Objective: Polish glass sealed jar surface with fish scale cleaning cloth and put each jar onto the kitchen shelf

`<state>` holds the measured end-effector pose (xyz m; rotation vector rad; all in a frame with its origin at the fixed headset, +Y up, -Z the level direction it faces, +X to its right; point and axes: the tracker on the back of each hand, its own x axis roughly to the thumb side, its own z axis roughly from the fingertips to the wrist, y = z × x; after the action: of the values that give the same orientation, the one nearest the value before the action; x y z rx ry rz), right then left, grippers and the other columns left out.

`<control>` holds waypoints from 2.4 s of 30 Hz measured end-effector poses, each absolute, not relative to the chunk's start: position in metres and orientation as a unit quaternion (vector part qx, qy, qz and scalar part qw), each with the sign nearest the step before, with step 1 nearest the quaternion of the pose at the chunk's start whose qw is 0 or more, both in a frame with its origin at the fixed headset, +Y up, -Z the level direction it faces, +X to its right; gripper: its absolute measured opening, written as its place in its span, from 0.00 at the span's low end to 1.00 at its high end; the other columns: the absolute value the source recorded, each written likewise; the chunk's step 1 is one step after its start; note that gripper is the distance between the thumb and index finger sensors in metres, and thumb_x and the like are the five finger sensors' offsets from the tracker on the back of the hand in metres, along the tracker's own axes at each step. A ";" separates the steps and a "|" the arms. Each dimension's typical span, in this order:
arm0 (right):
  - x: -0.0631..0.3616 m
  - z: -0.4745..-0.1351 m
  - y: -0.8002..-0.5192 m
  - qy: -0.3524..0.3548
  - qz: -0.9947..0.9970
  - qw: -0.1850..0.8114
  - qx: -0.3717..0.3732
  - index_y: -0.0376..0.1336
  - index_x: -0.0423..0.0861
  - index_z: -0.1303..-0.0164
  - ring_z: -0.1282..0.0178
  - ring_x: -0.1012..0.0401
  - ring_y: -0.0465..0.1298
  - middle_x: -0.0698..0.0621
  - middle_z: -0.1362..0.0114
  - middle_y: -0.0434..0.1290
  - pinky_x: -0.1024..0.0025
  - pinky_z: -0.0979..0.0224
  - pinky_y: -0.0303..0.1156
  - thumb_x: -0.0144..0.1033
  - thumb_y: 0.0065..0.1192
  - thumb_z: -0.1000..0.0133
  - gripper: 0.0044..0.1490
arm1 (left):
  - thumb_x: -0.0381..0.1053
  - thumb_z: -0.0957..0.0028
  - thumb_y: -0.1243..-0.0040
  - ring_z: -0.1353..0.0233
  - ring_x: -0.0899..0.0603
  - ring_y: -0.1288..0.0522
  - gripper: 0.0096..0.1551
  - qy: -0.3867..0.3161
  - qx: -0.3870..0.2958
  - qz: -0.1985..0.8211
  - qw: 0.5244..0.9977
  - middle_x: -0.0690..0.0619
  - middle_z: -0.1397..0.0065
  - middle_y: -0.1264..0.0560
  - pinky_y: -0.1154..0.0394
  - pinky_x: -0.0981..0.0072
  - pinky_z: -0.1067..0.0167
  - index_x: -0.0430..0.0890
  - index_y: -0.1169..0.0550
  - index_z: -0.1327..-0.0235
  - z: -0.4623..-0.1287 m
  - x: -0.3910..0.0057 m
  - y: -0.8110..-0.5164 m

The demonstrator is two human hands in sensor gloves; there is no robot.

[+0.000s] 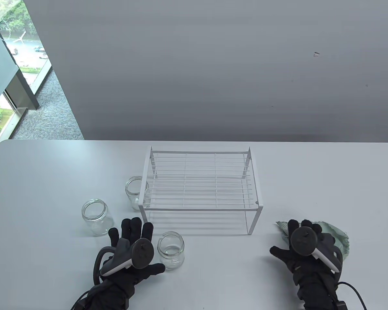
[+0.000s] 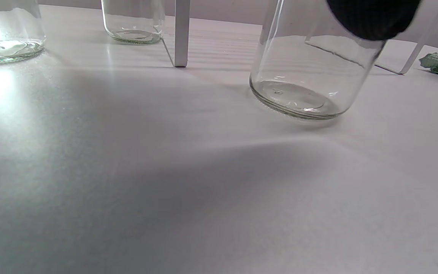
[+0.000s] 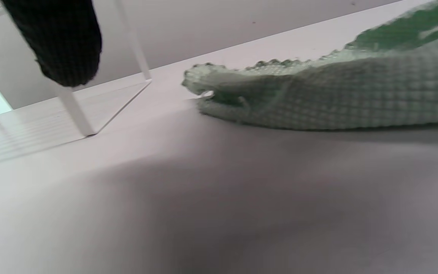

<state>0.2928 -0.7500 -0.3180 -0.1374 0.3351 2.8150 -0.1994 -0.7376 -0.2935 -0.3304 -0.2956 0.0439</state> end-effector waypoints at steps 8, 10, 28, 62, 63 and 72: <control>0.331 -0.333 -0.776 0.095 0.972 0.179 -0.118 0.36 0.38 0.20 0.26 0.26 0.34 0.24 0.24 0.32 0.21 0.38 0.32 0.58 0.64 0.45 0.61 | 0.76 0.57 0.44 0.23 0.25 0.78 0.74 -0.146 -0.162 0.021 0.976 0.33 0.24 0.78 0.77 0.25 0.38 0.43 0.75 0.30 -0.293 -0.200 -0.739; 0.334 -0.333 -0.785 0.115 0.968 0.179 -0.135 0.37 0.38 0.20 0.26 0.25 0.35 0.24 0.24 0.33 0.20 0.38 0.34 0.57 0.64 0.44 0.60 | 0.76 0.57 0.44 0.23 0.25 0.78 0.74 -0.147 -0.163 0.020 0.975 0.33 0.23 0.78 0.77 0.25 0.38 0.44 0.75 0.30 -0.293 -0.199 -0.739; 0.315 -0.333 -0.770 0.076 0.983 0.118 -0.118 0.65 0.32 0.36 0.43 0.33 0.67 0.27 0.35 0.64 0.42 0.46 0.69 0.25 0.66 0.47 0.29 | 0.76 0.56 0.44 0.23 0.25 0.78 0.74 -0.152 -0.164 0.024 0.974 0.33 0.23 0.78 0.76 0.25 0.37 0.43 0.75 0.30 -0.293 -0.199 -0.740; 0.214 -0.310 -0.775 0.070 0.656 0.751 0.017 0.66 0.33 0.38 0.56 0.41 0.82 0.29 0.42 0.73 0.57 0.60 0.82 0.21 0.62 0.47 0.26 | 0.78 0.60 0.43 0.19 0.25 0.69 0.73 -0.153 -0.092 0.020 0.984 0.34 0.19 0.70 0.68 0.23 0.32 0.43 0.67 0.24 -0.288 -0.200 -0.732; 0.213 -0.310 -0.775 0.072 0.655 0.752 0.018 0.66 0.33 0.38 0.56 0.41 0.82 0.29 0.42 0.72 0.57 0.59 0.82 0.21 0.62 0.47 0.26 | 0.79 0.61 0.43 0.18 0.25 0.68 0.73 -0.161 -0.074 0.024 0.984 0.34 0.18 0.68 0.66 0.23 0.31 0.44 0.65 0.23 -0.286 -0.199 -0.730; 0.214 -0.312 -0.776 0.075 0.653 0.753 0.023 0.66 0.33 0.38 0.56 0.41 0.82 0.29 0.42 0.73 0.57 0.60 0.82 0.21 0.62 0.47 0.25 | 0.76 0.61 0.40 0.16 0.28 0.48 0.62 -0.266 0.109 0.074 0.955 0.39 0.15 0.48 0.60 0.24 0.29 0.46 0.46 0.20 -0.256 -0.173 -0.700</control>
<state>0.2137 -0.7758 -0.3119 0.0493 0.1633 1.4264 -0.1728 -0.6997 -0.2559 0.2219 -0.5392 0.1495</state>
